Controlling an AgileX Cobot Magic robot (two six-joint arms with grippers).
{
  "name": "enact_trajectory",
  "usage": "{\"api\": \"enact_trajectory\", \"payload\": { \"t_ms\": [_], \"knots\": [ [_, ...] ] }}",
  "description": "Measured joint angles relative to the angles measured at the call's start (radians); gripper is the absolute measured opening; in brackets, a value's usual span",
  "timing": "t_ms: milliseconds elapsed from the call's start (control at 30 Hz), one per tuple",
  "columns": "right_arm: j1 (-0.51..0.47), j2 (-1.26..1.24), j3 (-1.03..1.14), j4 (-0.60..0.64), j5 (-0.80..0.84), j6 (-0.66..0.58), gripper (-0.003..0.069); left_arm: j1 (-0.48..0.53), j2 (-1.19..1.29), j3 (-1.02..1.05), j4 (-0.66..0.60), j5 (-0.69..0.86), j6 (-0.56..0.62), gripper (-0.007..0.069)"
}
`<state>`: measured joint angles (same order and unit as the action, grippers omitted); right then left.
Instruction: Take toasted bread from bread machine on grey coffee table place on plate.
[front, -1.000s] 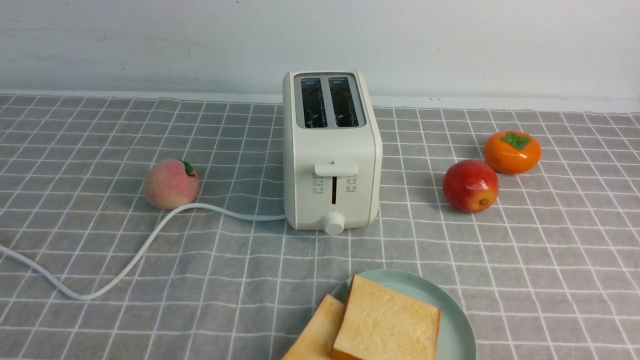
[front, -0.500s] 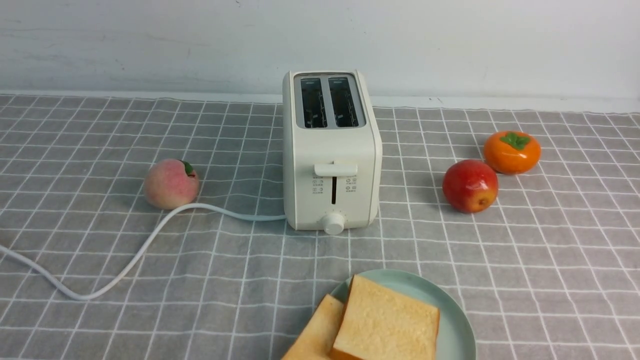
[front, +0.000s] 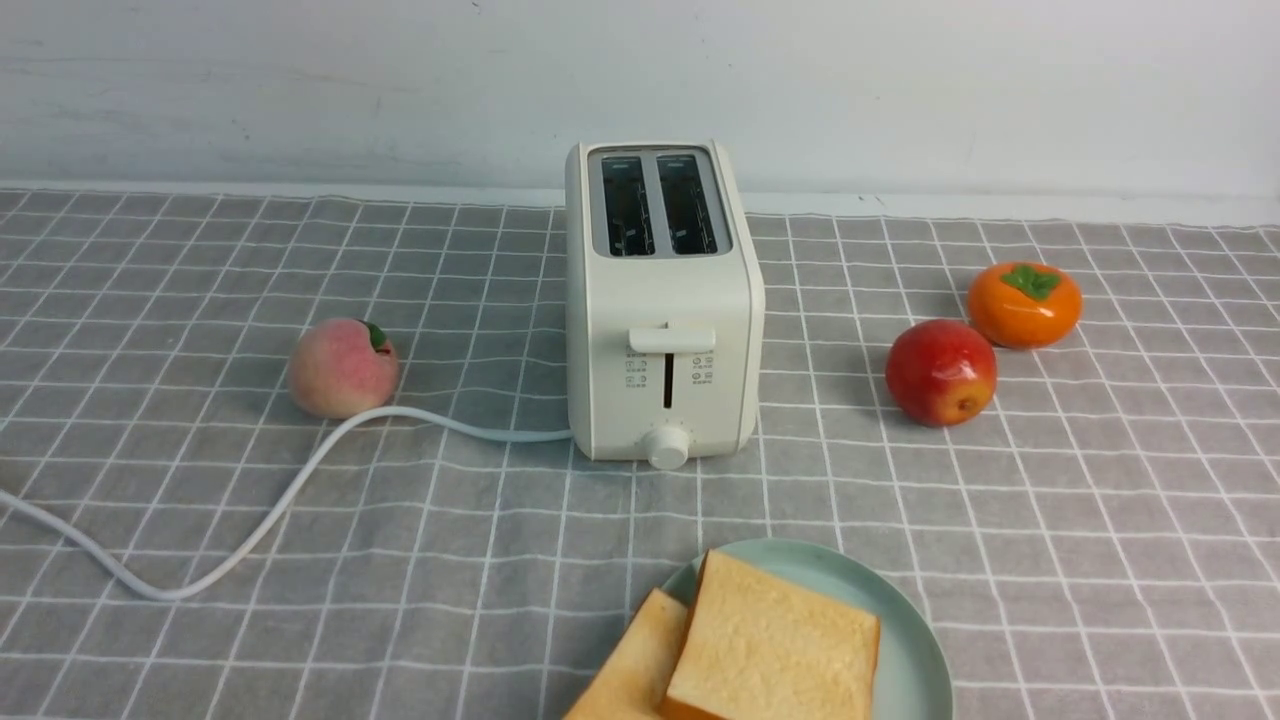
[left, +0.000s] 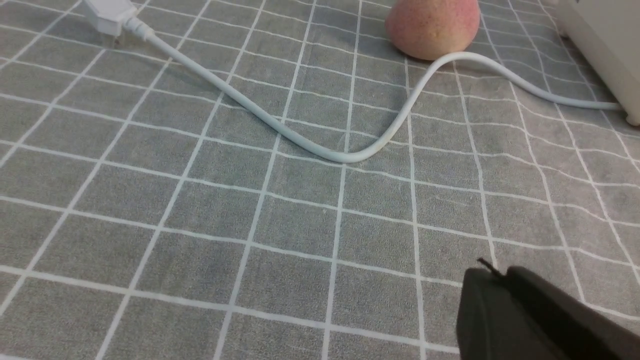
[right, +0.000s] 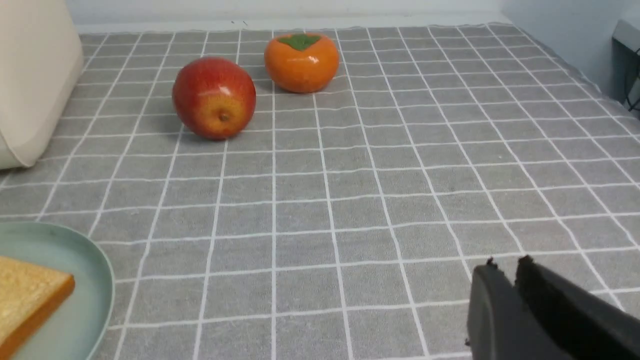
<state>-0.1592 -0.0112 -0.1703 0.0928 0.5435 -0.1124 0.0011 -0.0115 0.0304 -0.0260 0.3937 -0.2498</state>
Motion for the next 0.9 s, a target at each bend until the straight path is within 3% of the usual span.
{"api": "enact_trajectory", "payload": {
  "t_ms": [200, 367, 900],
  "knots": [
    [-0.001, 0.000, 0.168, -0.003, -0.083, 0.000, 0.0083, 0.000, 0.000, 0.000, 0.000, -0.001, 0.000, 0.0036],
    [-0.001, 0.000, 0.183, -0.003, -0.152, -0.001, 0.0090, 0.001, 0.000, 0.000, 0.000, 0.000, 0.000, 0.0037],
    [-0.001, 0.000, 0.183, 0.000, -0.157, -0.001, 0.0110, 0.001, 0.000, 0.000, 0.000, 0.000, 0.000, 0.0039]
  ]
}}
